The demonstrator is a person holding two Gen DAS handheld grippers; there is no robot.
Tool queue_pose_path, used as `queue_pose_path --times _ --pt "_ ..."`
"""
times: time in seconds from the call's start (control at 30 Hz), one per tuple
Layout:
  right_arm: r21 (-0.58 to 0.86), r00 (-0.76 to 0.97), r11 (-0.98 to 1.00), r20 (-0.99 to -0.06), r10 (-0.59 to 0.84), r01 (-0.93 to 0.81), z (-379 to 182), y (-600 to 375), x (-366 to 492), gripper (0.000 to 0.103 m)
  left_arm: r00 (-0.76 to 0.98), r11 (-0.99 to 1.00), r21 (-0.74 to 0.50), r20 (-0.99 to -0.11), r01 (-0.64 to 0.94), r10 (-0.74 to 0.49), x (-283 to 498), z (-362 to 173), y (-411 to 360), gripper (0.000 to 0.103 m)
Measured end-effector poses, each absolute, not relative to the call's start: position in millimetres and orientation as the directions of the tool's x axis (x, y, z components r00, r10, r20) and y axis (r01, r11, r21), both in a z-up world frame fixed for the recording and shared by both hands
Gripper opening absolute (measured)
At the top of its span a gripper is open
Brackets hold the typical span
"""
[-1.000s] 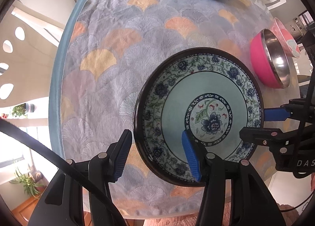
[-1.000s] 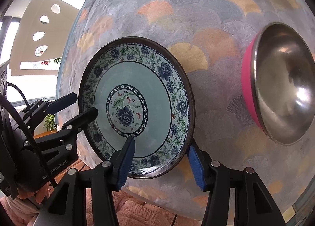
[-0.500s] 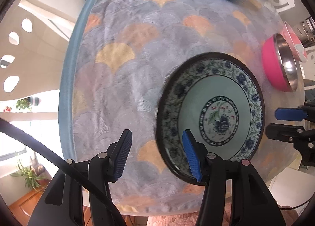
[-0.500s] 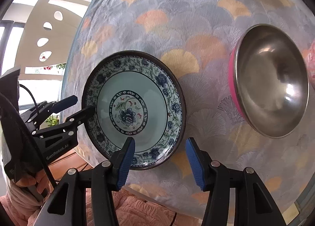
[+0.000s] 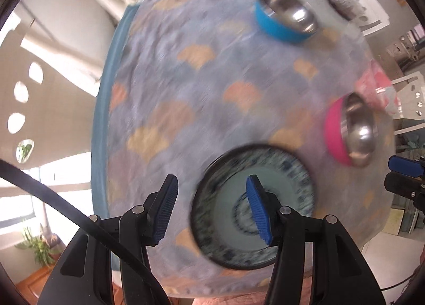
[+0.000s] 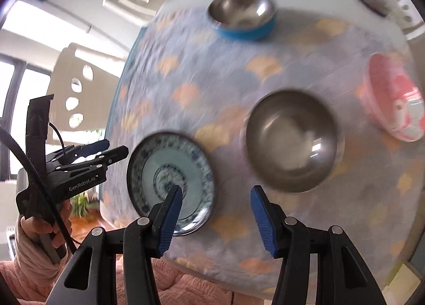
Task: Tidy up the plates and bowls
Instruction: 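Open both grippers and withdraw them from the plate stack, then grasp the pink-rimmed steel bowl's rim with both grippers, then lift and carry the steel bowl with both grippers toward the pink cartoon bowl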
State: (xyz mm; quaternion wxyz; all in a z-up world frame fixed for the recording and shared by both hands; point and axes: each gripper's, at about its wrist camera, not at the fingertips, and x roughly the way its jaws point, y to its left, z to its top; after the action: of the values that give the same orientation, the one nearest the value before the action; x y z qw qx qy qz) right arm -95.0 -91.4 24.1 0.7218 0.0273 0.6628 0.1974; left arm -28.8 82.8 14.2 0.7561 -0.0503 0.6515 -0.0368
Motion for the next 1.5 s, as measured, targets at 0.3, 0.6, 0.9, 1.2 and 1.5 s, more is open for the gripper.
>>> queue_pose_path --times 0.3,0.6,0.9,1.2,1.5 --pt "0.313 0.04 0.931 -0.945 0.325 -0.187 17.6 -161.2 -68.4 0.052 0.173 0.985 -0.152 -0.971 0.082 -0.164 16.4 32.4 -17.3 0.059" --pt "0.352 -0.07 0.925 -0.936 0.345 -0.141 -53.9 -179.6 -42.4 0.052 0.066 0.985 -0.152 -0.985 0.077 -0.157 31.1 -16.2 -74.6 0.059" --pt "0.382 -0.13 0.915 -0.921 0.366 -0.131 -92.8 -178.6 -30.7 0.04 0.027 0.988 -0.142 -0.989 0.061 -0.144 31.0 -48.7 -96.9 0.044" --pt "0.377 -0.13 0.916 -0.924 0.361 -0.137 -101.8 -175.2 -25.9 0.025 0.056 0.99 -0.136 -0.989 0.026 -0.137 28.5 -60.2 -119.8 0.034" --pt "0.392 -0.119 0.906 -0.919 0.377 -0.16 -85.0 -175.1 -23.0 0.025 0.087 0.987 -0.158 -0.983 0.037 -0.161 25.6 -36.7 -138.1 0.033"
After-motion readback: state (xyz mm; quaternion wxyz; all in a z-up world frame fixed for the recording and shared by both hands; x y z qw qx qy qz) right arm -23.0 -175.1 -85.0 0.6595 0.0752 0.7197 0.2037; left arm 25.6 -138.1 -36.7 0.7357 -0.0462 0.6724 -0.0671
